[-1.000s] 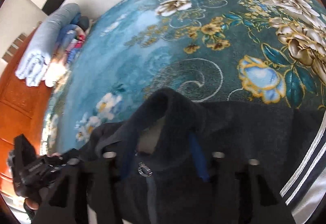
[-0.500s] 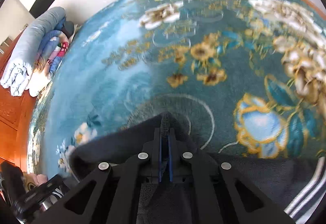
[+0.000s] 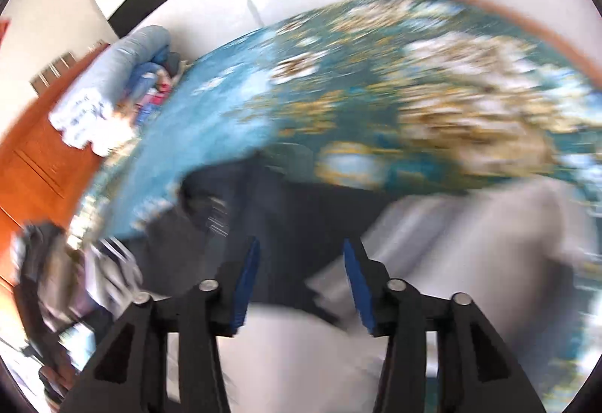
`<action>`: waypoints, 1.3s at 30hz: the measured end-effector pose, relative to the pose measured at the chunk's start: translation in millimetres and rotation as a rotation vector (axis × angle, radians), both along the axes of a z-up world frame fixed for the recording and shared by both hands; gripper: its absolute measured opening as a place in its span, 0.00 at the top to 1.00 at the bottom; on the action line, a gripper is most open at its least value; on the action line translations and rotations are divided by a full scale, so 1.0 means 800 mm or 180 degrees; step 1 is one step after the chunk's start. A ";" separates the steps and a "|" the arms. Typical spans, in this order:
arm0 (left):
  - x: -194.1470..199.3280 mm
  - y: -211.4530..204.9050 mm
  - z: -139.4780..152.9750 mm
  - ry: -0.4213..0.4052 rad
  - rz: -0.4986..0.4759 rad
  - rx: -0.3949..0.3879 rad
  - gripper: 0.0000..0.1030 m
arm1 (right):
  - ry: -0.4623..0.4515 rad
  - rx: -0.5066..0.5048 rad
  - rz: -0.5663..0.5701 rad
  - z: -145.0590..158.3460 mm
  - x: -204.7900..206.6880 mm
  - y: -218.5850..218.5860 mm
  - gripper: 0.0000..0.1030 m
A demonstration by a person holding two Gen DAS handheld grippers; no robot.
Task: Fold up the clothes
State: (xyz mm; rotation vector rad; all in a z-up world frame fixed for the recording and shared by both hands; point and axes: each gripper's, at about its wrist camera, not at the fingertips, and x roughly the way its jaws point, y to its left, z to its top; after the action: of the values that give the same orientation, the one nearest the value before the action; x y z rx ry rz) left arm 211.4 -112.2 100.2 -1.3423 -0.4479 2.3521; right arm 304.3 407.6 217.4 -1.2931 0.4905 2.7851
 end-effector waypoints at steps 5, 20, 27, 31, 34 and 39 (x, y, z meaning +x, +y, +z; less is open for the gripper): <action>0.018 -0.001 0.001 -0.0043 0.0085 -0.0033 0.46 | -0.0138 0.0443 -0.0195 -0.009 0.111 0.049 0.30; 0.046 0.032 0.043 0.0074 -0.0030 -0.0127 0.41 | 0.0021 0.0253 -0.0629 -0.052 0.130 0.107 0.76; 0.025 0.042 0.026 -0.0014 0.0055 -0.0143 0.41 | 0.0245 0.0446 -0.1365 0.021 0.114 0.240 0.84; 0.016 0.046 0.018 -0.0087 0.0091 -0.0212 0.41 | 0.0082 0.0306 -0.1804 -0.007 0.101 0.308 0.84; 0.010 0.040 0.014 -0.0130 0.0144 -0.0214 0.41 | -0.0193 0.0205 -0.1973 -0.054 0.093 0.337 0.84; 0.013 0.029 0.013 -0.0195 0.0185 -0.0115 0.41 | -0.0161 0.0061 -0.1961 -0.067 0.111 0.335 0.61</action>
State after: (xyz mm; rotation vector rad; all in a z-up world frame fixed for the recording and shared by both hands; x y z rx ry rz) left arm 221.7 -88.7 110.6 -1.4394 -0.4706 2.3817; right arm 392.9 675.9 163.4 -0.9858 0.7120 2.2341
